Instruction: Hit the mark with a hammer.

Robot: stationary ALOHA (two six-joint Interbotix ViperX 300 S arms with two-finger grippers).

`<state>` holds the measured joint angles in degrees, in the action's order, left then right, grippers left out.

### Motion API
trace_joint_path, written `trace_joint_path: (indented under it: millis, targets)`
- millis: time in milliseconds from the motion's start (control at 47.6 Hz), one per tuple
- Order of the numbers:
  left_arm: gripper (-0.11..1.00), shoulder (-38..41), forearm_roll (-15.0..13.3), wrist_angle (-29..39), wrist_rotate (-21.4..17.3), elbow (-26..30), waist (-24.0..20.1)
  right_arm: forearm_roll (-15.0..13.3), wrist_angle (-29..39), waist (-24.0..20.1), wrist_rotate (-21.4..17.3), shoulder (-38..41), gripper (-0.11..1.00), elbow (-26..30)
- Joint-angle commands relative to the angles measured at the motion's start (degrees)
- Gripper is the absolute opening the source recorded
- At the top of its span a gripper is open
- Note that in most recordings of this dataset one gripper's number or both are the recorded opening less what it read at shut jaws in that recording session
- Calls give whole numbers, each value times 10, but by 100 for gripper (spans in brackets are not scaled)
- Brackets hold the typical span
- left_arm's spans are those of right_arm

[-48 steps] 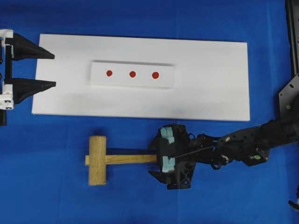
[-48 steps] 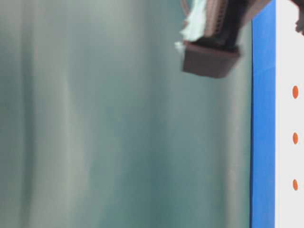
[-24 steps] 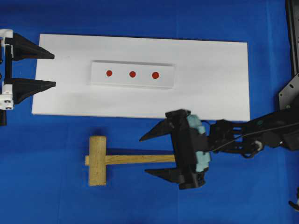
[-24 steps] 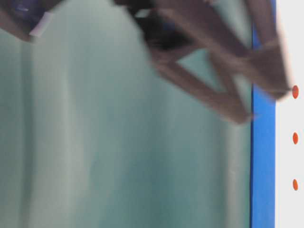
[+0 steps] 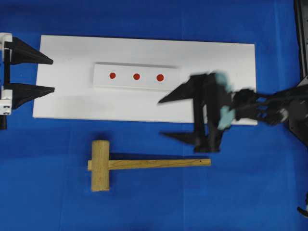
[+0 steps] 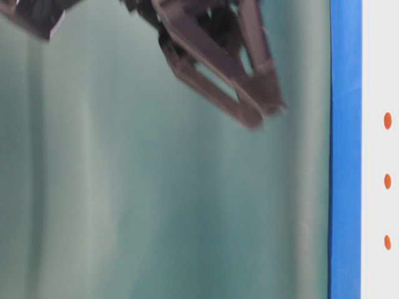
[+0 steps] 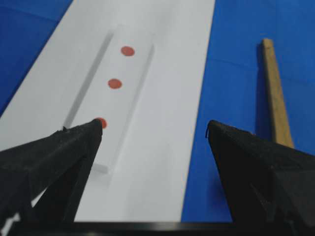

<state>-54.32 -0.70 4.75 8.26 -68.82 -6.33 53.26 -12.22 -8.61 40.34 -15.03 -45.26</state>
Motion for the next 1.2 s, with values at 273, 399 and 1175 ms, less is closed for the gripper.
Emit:
trace_joint_path:
  millis: [273,399,1175]
  targets:
    - [83,-62,3,27,-3,0,6,-10,36,55,12,-234,80,-119]
    - [83,-83,4,41,-11,-1,7,-10,53,58,29,-298,80,-147]
    - [83,-238,2,112,-86,-79,26,5,40,84,45,-533,78,-370]
